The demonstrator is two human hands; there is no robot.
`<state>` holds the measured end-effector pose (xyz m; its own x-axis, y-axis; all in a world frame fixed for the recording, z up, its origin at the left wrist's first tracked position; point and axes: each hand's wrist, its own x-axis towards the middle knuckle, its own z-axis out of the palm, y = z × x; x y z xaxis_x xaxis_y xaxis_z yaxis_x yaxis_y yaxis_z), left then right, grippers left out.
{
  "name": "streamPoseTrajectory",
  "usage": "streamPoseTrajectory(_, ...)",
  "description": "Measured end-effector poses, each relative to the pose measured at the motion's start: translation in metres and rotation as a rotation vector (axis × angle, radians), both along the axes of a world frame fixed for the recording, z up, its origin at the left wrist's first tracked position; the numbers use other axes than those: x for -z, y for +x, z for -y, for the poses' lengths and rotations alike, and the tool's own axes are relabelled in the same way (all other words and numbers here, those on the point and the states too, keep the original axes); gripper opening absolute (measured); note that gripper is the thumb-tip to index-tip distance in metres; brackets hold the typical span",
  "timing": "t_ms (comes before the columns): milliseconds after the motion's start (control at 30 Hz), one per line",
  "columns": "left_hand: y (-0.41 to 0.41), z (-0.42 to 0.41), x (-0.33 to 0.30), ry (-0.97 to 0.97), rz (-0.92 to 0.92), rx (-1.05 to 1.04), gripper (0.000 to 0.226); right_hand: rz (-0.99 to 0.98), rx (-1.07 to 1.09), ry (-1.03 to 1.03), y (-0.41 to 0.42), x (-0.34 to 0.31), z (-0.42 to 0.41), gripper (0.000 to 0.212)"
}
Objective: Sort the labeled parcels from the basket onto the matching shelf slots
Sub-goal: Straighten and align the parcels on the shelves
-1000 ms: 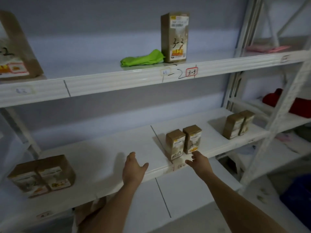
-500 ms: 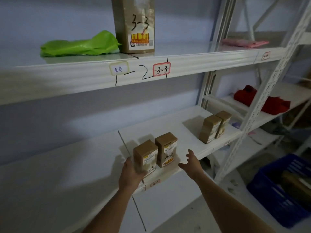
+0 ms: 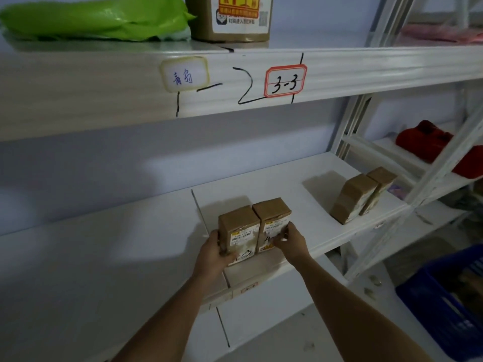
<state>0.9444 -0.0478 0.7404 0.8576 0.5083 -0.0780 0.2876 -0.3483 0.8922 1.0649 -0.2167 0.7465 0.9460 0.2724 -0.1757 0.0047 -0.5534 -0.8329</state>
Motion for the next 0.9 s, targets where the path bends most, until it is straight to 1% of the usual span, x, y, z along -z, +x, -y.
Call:
streamPoseTrajectory(167, 0.002, 0.002, 0.000, -0.023, 0.012, -0.018, 0.055, 0.001, -0.030, 0.006, 0.005, 0.002, -0.003, 0.032)
streamPoseTrajectory(300, 0.004, 0.008, -0.002, -0.010, 0.004, -0.060, 0.051, -0.006, -0.061, 0.020, 0.008, 0.001, -0.002, 0.042)
streamPoseTrajectory(467, 0.004, 0.012, -0.005, -0.003, 0.002, -0.150, 0.059, -0.008, -0.116, 0.040, 0.011, -0.001, -0.007, 0.035)
streamPoseTrajectory(600, -0.006, 0.009, -0.007, 0.012, -0.013, -0.217, 0.063, 0.003, -0.178, 0.033, 0.008, 0.000, -0.016, 0.033)
streamPoseTrajectory(700, -0.012, 0.005, -0.007, 0.039, -0.028, -0.228, 0.063, 0.010, -0.205, 0.036, 0.004, 0.002, -0.022, 0.034)
streamPoseTrajectory(900, -0.019, -0.001, -0.006, 0.028, -0.040, -0.259, 0.065, 0.007, -0.243, 0.013, 0.001, 0.002, -0.030, 0.040)
